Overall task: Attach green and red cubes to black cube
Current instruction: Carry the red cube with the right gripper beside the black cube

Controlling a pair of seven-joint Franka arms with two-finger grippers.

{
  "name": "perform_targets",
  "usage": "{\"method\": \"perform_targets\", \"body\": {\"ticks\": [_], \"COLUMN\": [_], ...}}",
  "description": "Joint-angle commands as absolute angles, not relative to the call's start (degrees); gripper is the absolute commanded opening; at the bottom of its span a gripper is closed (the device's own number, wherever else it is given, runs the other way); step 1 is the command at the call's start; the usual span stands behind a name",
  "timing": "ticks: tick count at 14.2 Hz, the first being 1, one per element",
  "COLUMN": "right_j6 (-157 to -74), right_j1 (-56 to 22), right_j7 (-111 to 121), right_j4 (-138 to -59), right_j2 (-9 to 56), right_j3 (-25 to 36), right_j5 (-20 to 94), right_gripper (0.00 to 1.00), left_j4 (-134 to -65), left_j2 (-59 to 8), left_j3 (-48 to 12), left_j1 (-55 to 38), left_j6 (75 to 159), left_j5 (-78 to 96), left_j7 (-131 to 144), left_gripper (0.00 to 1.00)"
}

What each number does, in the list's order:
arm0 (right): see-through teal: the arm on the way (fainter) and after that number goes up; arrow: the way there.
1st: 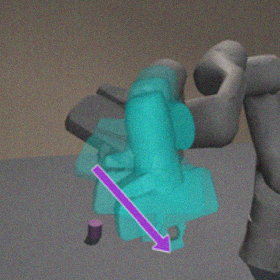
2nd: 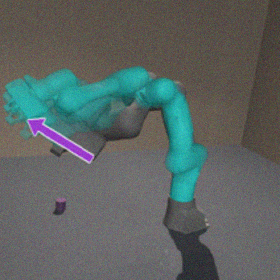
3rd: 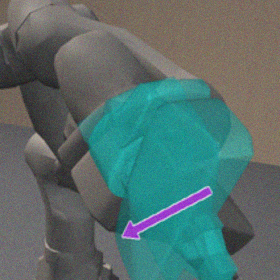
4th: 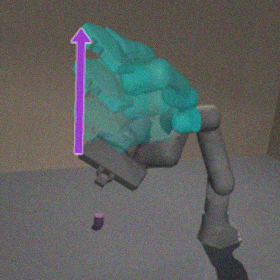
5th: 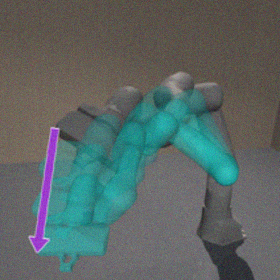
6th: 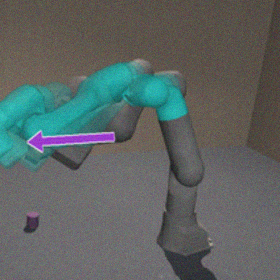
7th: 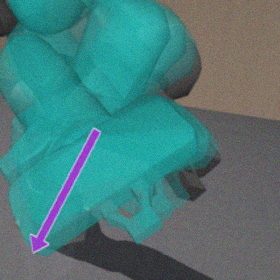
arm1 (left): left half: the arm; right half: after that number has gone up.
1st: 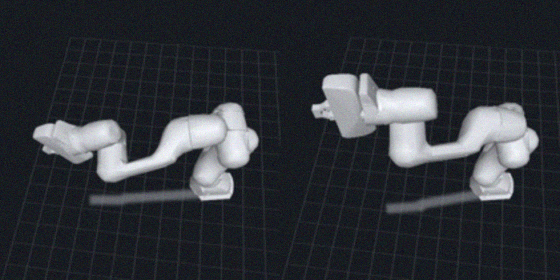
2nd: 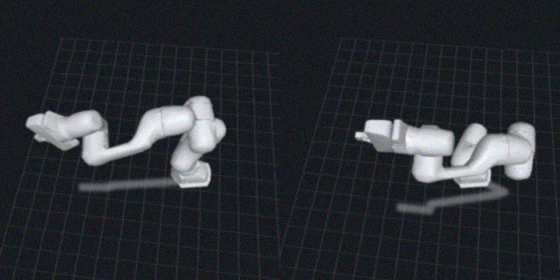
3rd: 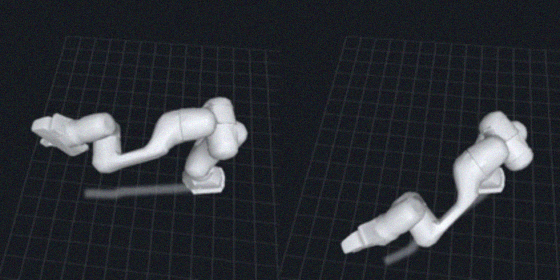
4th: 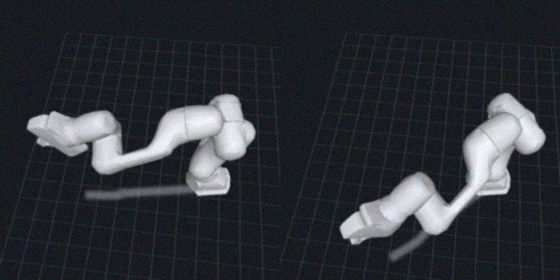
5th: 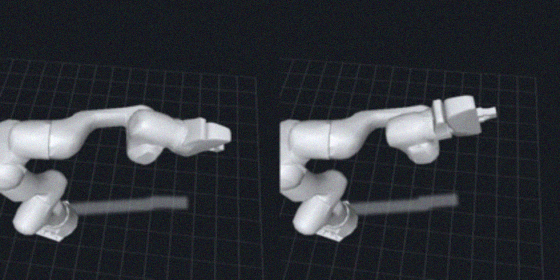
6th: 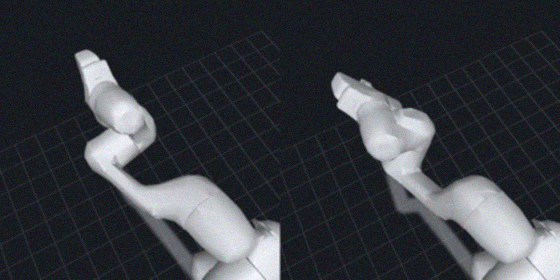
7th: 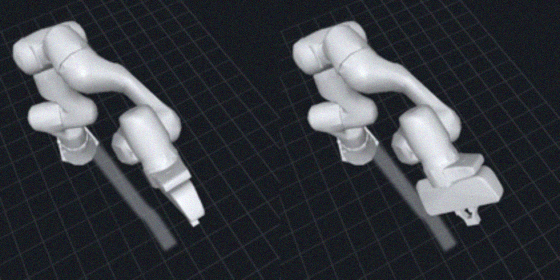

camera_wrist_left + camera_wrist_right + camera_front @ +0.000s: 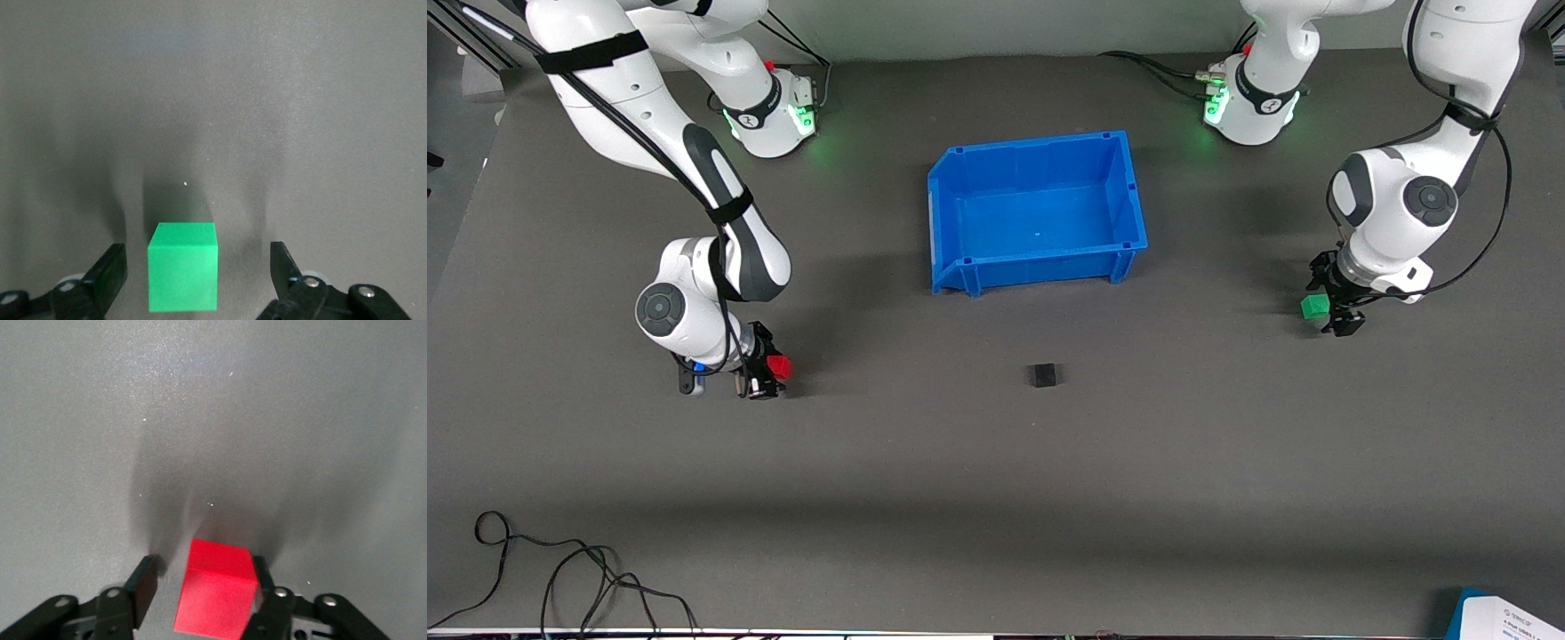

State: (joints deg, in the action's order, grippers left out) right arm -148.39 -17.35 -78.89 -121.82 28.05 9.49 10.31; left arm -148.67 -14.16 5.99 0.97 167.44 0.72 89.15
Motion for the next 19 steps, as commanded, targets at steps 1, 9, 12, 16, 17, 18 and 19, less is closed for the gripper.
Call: {"method": "perform_targets", "body": {"ticks": [1,9,12,16,17,18,19], "right_j6": [-145.47,-134.95,-124.13,-121.38,-121.38,-121.38,-121.38], "right_j1": [-17.67,-20.48,-24.16,-27.33,-28.20,-29.34,-30.05], "right_j7": [-77.61,-82.25,-90.41,-99.30,-101.32,-103.43,-105.36], "right_j4": [-119.98,-109.36,-96.64,-76.86,-73.42,-70.78,-68.40], "right_j2": [27.95,28.48,31.62,44.09,46.73,48.85,50.52], "right_j3": [9.84,9.32,9.14,7.82,7.65,7.56,7.47], "right_j5": [11.34,11.78,12.39,18.27,19.15,19.16,19.16], "right_gripper": [0.37,0.19,0.19,0.18,0.18,0.18,0.18], "left_j4": [-149.15,-149.15,-149.15,-149.06,-149.06,-148.71,-148.36], "left_j2": [-14.24,-14.68,-14.94,-14.59,-14.42,-14.33,-14.33], "left_j3": [6.33,6.50,6.50,6.85,6.86,6.86,6.86], "left_j1": [1.05,1.58,1.58,1.93,2.37,2.46,2.46], "left_j6": [168.49,168.49,168.49,168.49,168.49,168.31,167.96], "left_j5": [0.09,-0.09,0.09,0.09,0.09,0.09,0.09], "left_j7": [88.16,85.78,85.78,85.87,85.87,86.13,86.31], "left_gripper": [0.95,0.61,0.24,0.00,0.00,0.00,0.00]}}
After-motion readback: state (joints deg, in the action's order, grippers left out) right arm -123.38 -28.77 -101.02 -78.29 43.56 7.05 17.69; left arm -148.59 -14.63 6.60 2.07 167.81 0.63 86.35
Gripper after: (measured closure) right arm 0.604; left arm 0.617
